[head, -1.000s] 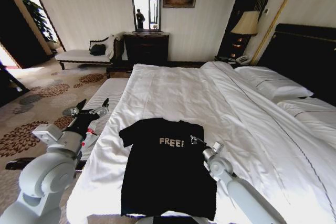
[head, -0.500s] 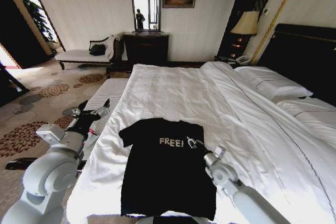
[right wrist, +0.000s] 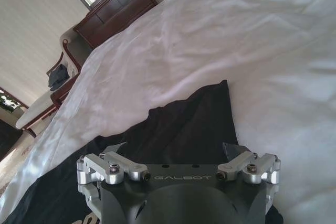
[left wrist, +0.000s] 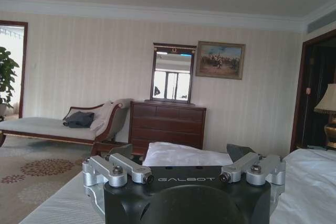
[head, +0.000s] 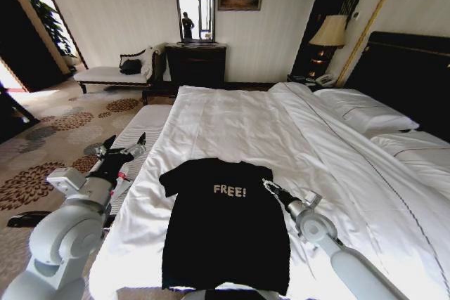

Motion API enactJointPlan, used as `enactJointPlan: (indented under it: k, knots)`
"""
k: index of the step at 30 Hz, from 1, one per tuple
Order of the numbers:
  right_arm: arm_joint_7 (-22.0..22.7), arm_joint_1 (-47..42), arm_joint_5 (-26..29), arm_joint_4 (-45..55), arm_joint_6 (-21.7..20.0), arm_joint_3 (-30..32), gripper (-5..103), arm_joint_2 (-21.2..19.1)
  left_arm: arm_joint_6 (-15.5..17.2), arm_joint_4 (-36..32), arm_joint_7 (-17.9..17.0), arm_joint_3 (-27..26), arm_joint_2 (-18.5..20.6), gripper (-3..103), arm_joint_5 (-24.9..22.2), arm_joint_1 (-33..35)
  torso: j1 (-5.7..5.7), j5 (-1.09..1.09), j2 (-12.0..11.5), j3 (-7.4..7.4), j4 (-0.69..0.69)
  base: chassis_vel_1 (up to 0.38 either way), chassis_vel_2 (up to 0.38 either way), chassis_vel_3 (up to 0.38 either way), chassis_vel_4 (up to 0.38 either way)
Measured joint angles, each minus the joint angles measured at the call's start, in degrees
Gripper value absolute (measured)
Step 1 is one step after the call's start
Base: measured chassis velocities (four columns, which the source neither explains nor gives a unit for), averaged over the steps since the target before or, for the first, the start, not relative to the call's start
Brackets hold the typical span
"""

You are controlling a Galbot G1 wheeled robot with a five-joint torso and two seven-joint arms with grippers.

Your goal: Fold the clothes on the bed.

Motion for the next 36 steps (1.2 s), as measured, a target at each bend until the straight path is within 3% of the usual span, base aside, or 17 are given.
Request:
enactJointPlan:
  k: [25, 31, 36]
  knots:
    - [-0.47, -8.10, -5.59, 7.66, -0.17, -0.38, 100, 1.23, -0.43, 2.44, -0.30, -0.20, 0.41, 100, -0.45, -0.75, 0.00, 0.00, 0.00, 0.00, 0.00, 0.000, 0.000, 0.000, 0.000]
    - [-3.76, -4.62, -15.76, 6.86, 3.13, 4.09, 100, 1.97, -0.44, 12.15, -1.58, 1.37, -0.09, 100, -9.57, -3.38, 0.00, 0.00, 0.00, 0.00, 0.01, 0.000, 0.000, 0.000, 0.000]
    - [-3.90, -2.77, -15.88, 6.21, 3.17, 7.43, 100, 2.63, -0.13, 22.05, -2.16, 3.85, -1.65, 100, -14.03, -5.23, 0.00, -0.02, 0.00, 0.00, -0.01, 0.000, 0.000, 0.000, 0.000]
